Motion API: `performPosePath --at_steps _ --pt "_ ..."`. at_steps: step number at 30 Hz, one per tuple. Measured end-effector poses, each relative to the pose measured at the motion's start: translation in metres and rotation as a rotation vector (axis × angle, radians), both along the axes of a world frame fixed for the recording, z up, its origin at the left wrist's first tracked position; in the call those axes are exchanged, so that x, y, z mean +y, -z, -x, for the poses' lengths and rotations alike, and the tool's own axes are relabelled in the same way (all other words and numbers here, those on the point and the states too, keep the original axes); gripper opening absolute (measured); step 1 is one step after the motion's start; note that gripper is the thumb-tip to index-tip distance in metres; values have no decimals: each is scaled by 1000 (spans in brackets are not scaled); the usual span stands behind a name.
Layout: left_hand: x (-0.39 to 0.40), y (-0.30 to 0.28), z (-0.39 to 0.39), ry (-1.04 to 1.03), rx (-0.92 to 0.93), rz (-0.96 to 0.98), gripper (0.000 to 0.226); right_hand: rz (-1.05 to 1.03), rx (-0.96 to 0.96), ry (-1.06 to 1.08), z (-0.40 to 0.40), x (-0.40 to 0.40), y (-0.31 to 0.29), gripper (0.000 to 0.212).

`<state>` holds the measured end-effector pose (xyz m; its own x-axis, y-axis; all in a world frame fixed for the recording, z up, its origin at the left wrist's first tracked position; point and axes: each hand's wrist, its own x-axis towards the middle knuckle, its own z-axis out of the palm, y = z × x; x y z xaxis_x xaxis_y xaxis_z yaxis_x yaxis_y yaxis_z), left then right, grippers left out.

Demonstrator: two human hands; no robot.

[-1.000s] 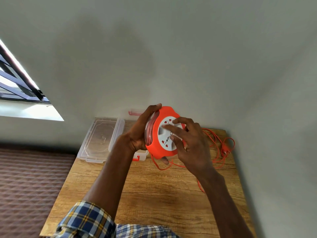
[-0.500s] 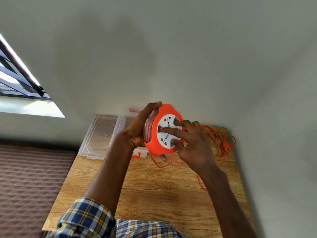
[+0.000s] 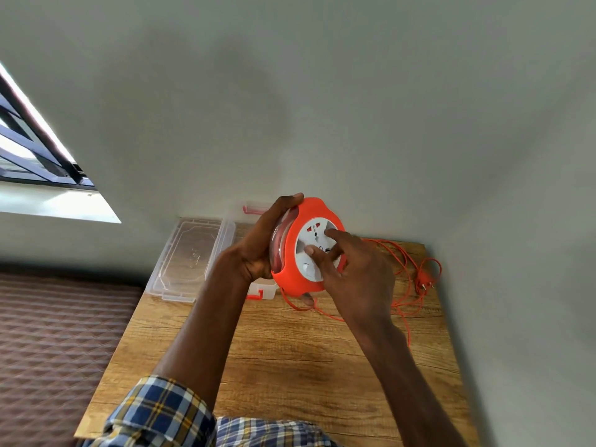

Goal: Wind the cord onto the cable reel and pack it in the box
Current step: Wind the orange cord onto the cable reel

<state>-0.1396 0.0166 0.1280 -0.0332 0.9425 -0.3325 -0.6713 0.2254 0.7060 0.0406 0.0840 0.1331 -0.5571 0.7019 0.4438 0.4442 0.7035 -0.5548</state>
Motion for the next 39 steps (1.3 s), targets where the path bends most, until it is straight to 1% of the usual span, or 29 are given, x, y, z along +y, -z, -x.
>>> performPosePath --at_steps 2,3,6,8,10,12,15,18,20,22,24,27,29,31,32,33,35,36,39 --pt "0 -2 1 2 -10 -19 60 -47 37 -135 -4 7 2 31" --pt "0 -1 1 -4 -12 -22 61 -51 44 -200 -6 12 4 32" --pt "0 0 3 -14 -29 -19 62 -1 16 -312 -13 22 6 46" --pt "0 1 4 -9 -41 -22 62 -9 -50 -339 -15 23 5 53" --pt "0 1 5 6 -28 -33 62 -26 -72 -343 -16 23 4 56" --pt "0 2 5 22 -7 -28 62 -75 -53 -320 -16 22 5 52" --pt "0 3 4 21 14 -11 63 -135 -87 -267 -16 23 6 49" --pt "1 -1 1 18 12 -5 60 -32 -72 -196 -14 20 5 46" --pt "3 -3 -1 27 9 -3 62 48 -36 -106 -11 14 3 51" --pt "6 -4 -3 49 6 -1 64 60 -16 2 -4 7 5 53" --pt "9 -5 -4 48 17 4 63 67 -45 78 3 2 7 54" --pt "10 -2 -3 43 35 23 65 67 -102 92 7 0 7 53" --pt "9 2 -1 47 16 23 70 67 -102 47 5 1 5 52" --pt "7 3 2 65 -19 7 72 47 -52 -18 0 6 3 42" --pt "6 3 4 78 -33 -6 70 13 -31 -78 -3 10 3 35" --pt "5 3 6 88 -39 -19 68 -27 -31 -157 -5 15 4 34" --pt "3 4 9 93 -34 -28 66 -64 -66 -328 -9 24 6 48" --pt "3 6 10 87 -30 -20 66 -58 -85 -379 -11 26 6 53" --pt "3 11 12 52 -30 3 66 -47 -153 -399 -11 29 6 59"
